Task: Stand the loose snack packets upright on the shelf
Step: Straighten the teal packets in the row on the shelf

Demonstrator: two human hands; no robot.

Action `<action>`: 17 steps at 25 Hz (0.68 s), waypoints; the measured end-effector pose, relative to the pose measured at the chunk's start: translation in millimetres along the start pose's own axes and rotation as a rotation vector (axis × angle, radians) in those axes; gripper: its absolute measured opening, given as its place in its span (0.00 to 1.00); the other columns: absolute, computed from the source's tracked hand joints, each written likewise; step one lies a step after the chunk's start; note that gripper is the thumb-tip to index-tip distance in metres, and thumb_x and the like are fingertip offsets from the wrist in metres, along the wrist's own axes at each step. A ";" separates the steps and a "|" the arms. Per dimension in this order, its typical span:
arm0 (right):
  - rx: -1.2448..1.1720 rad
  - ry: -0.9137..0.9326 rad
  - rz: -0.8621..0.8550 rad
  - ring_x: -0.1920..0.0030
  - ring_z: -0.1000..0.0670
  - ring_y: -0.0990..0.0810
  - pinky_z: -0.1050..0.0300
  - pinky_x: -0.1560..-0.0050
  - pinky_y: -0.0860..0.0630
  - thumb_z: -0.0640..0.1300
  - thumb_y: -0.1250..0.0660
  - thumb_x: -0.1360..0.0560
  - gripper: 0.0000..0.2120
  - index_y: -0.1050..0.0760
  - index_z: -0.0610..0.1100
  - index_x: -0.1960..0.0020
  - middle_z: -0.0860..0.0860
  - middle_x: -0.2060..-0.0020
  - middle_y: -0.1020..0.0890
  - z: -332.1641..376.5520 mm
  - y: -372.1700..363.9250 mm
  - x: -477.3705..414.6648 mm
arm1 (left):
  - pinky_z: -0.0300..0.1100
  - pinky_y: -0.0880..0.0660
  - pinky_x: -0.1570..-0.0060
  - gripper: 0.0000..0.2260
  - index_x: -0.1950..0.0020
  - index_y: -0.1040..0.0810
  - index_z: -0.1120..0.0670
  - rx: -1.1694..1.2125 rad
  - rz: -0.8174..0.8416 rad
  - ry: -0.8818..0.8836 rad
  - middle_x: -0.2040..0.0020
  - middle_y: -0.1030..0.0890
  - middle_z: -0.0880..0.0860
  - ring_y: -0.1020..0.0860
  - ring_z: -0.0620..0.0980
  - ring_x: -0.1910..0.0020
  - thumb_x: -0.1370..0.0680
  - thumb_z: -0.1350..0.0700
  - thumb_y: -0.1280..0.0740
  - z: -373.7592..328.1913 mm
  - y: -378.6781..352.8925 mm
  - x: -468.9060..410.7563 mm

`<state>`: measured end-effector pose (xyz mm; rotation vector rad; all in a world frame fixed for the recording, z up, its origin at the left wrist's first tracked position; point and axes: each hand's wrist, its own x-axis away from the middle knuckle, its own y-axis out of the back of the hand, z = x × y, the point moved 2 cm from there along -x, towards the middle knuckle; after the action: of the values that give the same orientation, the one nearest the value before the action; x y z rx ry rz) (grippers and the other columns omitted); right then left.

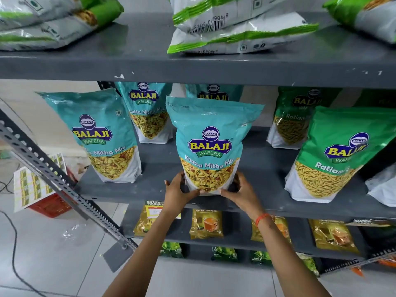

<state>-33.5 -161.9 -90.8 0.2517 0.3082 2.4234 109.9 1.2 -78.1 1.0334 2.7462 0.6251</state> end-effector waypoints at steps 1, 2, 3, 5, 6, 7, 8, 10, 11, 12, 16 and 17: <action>-0.001 0.005 0.009 0.38 0.52 0.26 0.62 0.47 0.28 0.52 0.22 0.39 0.35 0.35 0.55 0.37 0.59 0.44 0.24 0.5 -0.4 1.1 | 0.65 0.38 0.31 0.25 0.44 0.32 0.42 -0.008 0.004 -0.005 0.47 0.23 0.41 0.25 0.45 0.42 0.35 0.49 0.23 -0.5 -0.6 1.2; 0.009 0.012 0.018 0.36 0.52 0.27 0.63 0.47 0.29 0.52 0.22 0.39 0.36 0.36 0.55 0.37 0.58 0.42 0.25 1.2 -0.7 2.5 | 0.65 0.40 0.31 0.25 0.43 0.32 0.43 -0.015 0.010 -0.013 0.46 0.23 0.42 0.25 0.47 0.40 0.34 0.49 0.23 -1.0 -0.8 1.9; 0.032 0.033 0.025 0.35 0.52 0.28 0.63 0.46 0.29 0.53 0.22 0.39 0.39 0.38 0.55 0.35 0.57 0.39 0.26 2.5 -1.2 5.6 | 0.65 0.40 0.30 0.26 0.42 0.32 0.44 -0.022 0.019 -0.024 0.44 0.22 0.44 0.25 0.49 0.38 0.34 0.49 0.23 -2.3 -0.5 3.5; 0.082 0.125 -0.013 0.32 0.54 0.32 0.60 0.41 0.30 0.60 0.23 0.42 0.48 0.45 0.54 0.29 0.54 0.32 0.31 9.0 -2.9 15.0 | 0.64 0.40 0.30 0.32 0.34 0.35 0.48 -0.016 0.044 -0.076 0.36 0.24 0.48 0.28 0.50 0.34 0.33 0.48 0.24 -6.1 0.8 7.0; 0.097 0.175 -0.077 0.31 0.54 0.35 0.58 0.38 0.31 0.63 0.24 0.42 0.52 0.48 0.53 0.27 0.52 0.29 0.34 15.1 -4.7 20.9 | 0.62 0.41 0.29 0.37 0.29 0.40 0.49 0.004 0.060 -0.089 0.30 0.28 0.49 0.31 0.50 0.30 0.33 0.48 0.24 -6.5 1.7 9.5; 0.113 0.235 -0.179 0.28 0.53 0.37 0.56 0.34 0.33 0.66 0.27 0.42 0.53 0.49 0.51 0.26 0.50 0.27 0.37 22.4 -6.9 27.9 | 0.61 0.43 0.27 0.42 0.25 0.47 0.49 0.004 0.064 -0.094 0.25 0.35 0.49 0.37 0.49 0.27 0.32 0.46 0.26 -6.9 3.0 12.7; 0.125 0.320 -0.302 0.27 0.52 0.39 0.54 0.31 0.35 0.67 0.29 0.40 0.52 0.49 0.48 0.25 0.49 0.26 0.38 31.7 -9.9 35.5 | 0.61 0.48 0.26 0.45 0.24 0.53 0.49 -0.031 0.038 -0.106 0.22 0.43 0.48 0.43 0.48 0.25 0.31 0.43 0.28 -7.9 5.4 16.4; 0.160 0.571 -0.505 0.25 0.51 0.41 0.51 0.27 0.38 0.64 0.32 0.34 0.45 0.47 0.46 0.26 0.50 0.26 0.39 59.8 -25.0 48.0 | 0.60 0.55 0.25 0.46 0.24 0.59 0.49 -0.152 -0.095 -0.214 0.22 0.52 0.45 0.49 0.43 0.25 0.30 0.37 0.34 -12.9 18.6 26.3; 0.185 0.704 -0.551 0.25 0.50 0.42 0.50 0.26 0.39 0.60 0.33 0.31 0.41 0.46 0.46 0.26 0.50 0.26 0.39 77.6 -37.1 49.1 | 0.58 0.55 0.26 0.44 0.24 0.59 0.48 -0.199 -0.175 -0.299 0.22 0.54 0.44 0.50 0.42 0.25 0.29 0.35 0.37 -17.4 29.9 28.8; 0.209 0.820 -0.562 0.25 0.48 0.42 0.49 0.26 0.40 0.55 0.34 0.27 0.36 0.45 0.45 0.26 0.49 0.27 0.38 95.8 -52.1 47.1 | 0.57 0.54 0.26 0.42 0.24 0.60 0.47 -0.235 -0.253 -0.377 0.23 0.56 0.42 0.51 0.42 0.24 0.28 0.35 0.39 -22.4 43.4 28.8; 0.227 0.953 -0.534 0.24 0.47 0.42 0.52 0.25 0.43 0.47 0.38 0.22 0.28 0.44 0.40 0.27 0.44 0.27 0.38 144.2 -123.5 25.9 | 0.45 0.57 0.25 0.35 0.24 0.60 0.44 -0.284 -0.468 -0.508 0.23 0.58 0.40 0.55 0.45 0.23 0.23 0.37 0.44 -26.7 106.8 20.3; 0.216 0.928 -0.520 0.24 0.47 0.43 0.53 0.25 0.43 0.46 0.38 0.22 0.28 0.44 0.40 0.27 0.44 0.27 0.38 147.7 -142.9 19.4 | 0.46 0.57 0.25 0.35 0.24 0.60 0.46 -0.291 -0.505 -0.492 0.23 0.57 0.43 0.55 0.46 0.23 0.23 0.38 0.44 -19.9 125.9 15.4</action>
<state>76.1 -19.8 11.2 -0.7949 0.9101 1.8329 168.2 90.0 -6.0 0.3406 2.2564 0.5667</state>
